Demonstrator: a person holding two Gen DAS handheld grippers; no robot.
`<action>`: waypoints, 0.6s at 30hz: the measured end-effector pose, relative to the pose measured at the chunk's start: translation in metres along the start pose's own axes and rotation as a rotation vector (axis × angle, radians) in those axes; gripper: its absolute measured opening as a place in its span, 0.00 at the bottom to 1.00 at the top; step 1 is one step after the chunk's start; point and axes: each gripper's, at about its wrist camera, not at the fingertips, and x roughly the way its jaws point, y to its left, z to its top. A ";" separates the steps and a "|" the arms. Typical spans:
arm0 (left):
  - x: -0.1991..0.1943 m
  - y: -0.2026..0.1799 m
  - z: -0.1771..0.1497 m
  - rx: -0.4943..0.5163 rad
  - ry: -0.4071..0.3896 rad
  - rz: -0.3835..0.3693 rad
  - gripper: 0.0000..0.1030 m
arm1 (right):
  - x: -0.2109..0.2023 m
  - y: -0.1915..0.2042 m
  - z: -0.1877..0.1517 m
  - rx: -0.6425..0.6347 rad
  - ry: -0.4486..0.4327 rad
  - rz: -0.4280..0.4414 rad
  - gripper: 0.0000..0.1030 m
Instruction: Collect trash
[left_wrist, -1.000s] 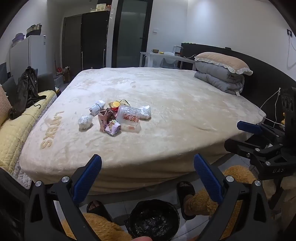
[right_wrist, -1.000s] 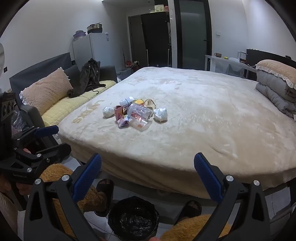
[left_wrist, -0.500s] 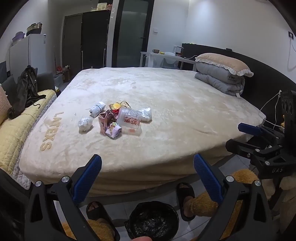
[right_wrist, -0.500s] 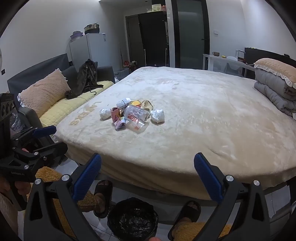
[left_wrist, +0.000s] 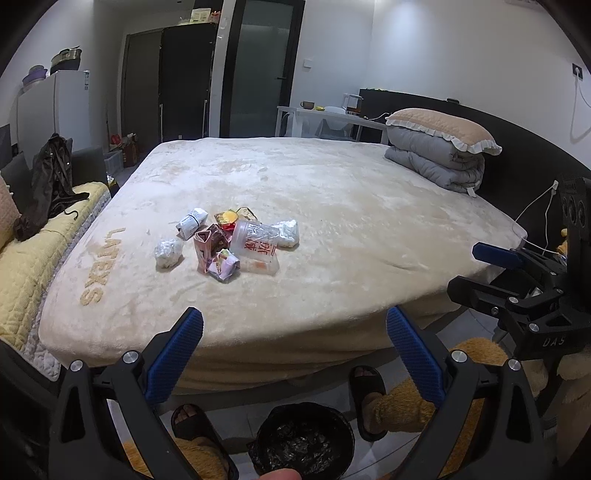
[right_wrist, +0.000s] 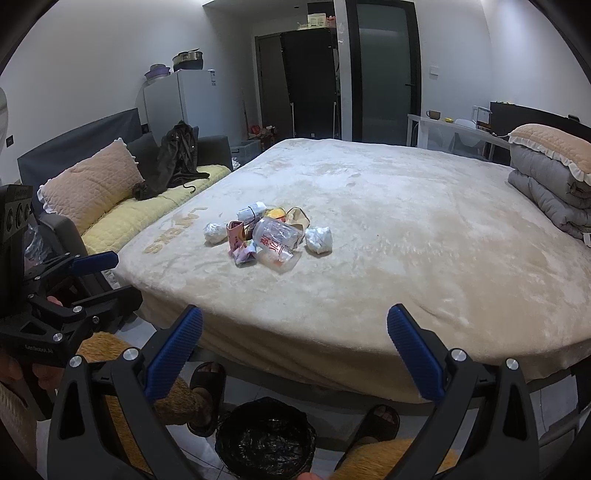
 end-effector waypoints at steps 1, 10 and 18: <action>0.000 0.000 0.000 -0.003 0.000 -0.001 0.94 | 0.000 0.000 0.000 0.001 0.002 -0.001 0.96; -0.005 -0.007 0.000 -0.006 -0.001 -0.005 0.94 | -0.015 -0.002 0.000 -0.004 -0.006 -0.012 0.96; -0.017 -0.012 -0.001 0.008 -0.013 0.012 0.94 | -0.021 0.001 0.003 -0.015 -0.021 0.004 0.96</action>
